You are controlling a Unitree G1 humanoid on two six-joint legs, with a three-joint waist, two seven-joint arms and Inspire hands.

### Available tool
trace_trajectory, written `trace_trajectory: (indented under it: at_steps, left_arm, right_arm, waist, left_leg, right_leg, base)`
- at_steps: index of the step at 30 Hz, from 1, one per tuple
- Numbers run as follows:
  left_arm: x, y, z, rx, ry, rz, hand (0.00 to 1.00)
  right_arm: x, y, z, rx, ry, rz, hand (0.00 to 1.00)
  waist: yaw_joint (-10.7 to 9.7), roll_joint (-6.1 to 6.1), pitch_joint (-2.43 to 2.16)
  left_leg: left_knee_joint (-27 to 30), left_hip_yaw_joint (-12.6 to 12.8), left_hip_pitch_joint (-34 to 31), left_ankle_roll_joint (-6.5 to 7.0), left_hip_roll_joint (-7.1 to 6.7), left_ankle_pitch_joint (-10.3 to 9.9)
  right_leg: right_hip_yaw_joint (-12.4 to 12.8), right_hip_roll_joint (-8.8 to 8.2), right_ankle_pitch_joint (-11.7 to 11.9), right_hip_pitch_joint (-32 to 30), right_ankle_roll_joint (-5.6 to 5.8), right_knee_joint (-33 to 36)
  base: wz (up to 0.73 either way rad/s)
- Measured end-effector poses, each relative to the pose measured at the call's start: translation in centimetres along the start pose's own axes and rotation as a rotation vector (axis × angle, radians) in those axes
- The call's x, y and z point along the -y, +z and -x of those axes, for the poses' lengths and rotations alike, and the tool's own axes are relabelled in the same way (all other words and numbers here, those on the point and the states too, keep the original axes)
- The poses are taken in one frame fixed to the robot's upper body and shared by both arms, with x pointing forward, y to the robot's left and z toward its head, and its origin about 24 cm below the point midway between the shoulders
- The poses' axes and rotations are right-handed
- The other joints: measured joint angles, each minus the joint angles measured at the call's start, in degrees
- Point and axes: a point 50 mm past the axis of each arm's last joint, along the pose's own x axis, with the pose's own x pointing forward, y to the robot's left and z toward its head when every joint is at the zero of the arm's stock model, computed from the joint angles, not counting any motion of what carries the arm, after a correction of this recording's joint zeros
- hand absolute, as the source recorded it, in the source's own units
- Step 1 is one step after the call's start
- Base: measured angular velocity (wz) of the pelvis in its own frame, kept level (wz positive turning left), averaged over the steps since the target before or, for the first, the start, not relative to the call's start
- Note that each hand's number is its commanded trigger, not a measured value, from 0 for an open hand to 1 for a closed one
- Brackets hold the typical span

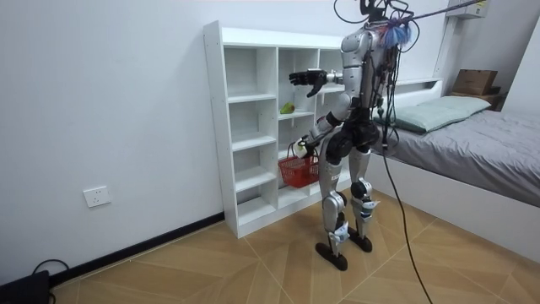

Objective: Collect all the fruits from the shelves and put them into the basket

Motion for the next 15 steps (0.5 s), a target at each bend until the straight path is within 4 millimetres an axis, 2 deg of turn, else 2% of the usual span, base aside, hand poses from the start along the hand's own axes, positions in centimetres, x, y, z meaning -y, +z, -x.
trace_trajectory:
  at_steps: [1,3,8,11,15]
  left_arm:
    - [-0.3,0.1,0.0,0.000,0.005,-0.015,1.00]
    - [-0.7,-0.1,0.2,-0.009,0.009,-0.018,1.00]
    - [-1.6,-0.3,0.4,-0.033,0.024,-0.026,1.00]
    - [-1.9,-0.1,0.4,-0.036,0.028,-0.064,1.00]
    - [-2.0,0.1,0.3,-0.052,0.010,-0.115,1.00]
  right_arm:
    - [0.2,-0.4,-0.1,-0.019,-0.007,0.002,0.00]
    - [0.5,-0.8,-0.3,-0.036,-0.010,0.002,0.00]
    - [1.1,-2.3,-1.2,-0.096,-0.037,-0.057,0.00]
    - [1.4,-3.2,-1.4,-0.144,-0.059,-0.064,0.00]
    - [1.6,-4.3,-1.7,-0.198,-0.071,-0.069,0.00]
  waist:
    - [0.82,-0.42,0.19]
    - [1.25,-0.89,0.26]
    - [1.61,-1.66,-0.16]
    - [2.27,-2.30,0.02]
    - [2.76,-2.88,0.01]
  left_leg:
    - [0.51,-0.22,-0.51,-0.04,0.02,-0.09]
    - [0.82,-0.75,-0.87,-0.17,0.05,-0.19]
    - [2.11,-2.61,-1.90,-0.34,-0.04,-0.51]
    - [2.62,-3.40,-2.49,-0.39,-0.10,-0.50]
    - [4.26,-4.28,-3.74,-0.57,-0.11,-0.94]
  right_leg:
    - [-0.17,0.03,0.00,-0.15,0.00,0.05]
    - [-0.47,0.13,0.00,-0.33,0.00,0.04]
    - [-1.86,0.22,0.01,-0.12,0.00,0.05]
    - [-2.24,0.29,0.01,-0.12,0.00,0.05]
    - [-3.29,0.48,0.02,-0.23,0.00,0.08]
  base:
    - [0.13]
    - [0.09]
    - [0.16]
    - [0.15]
    - [0.15]
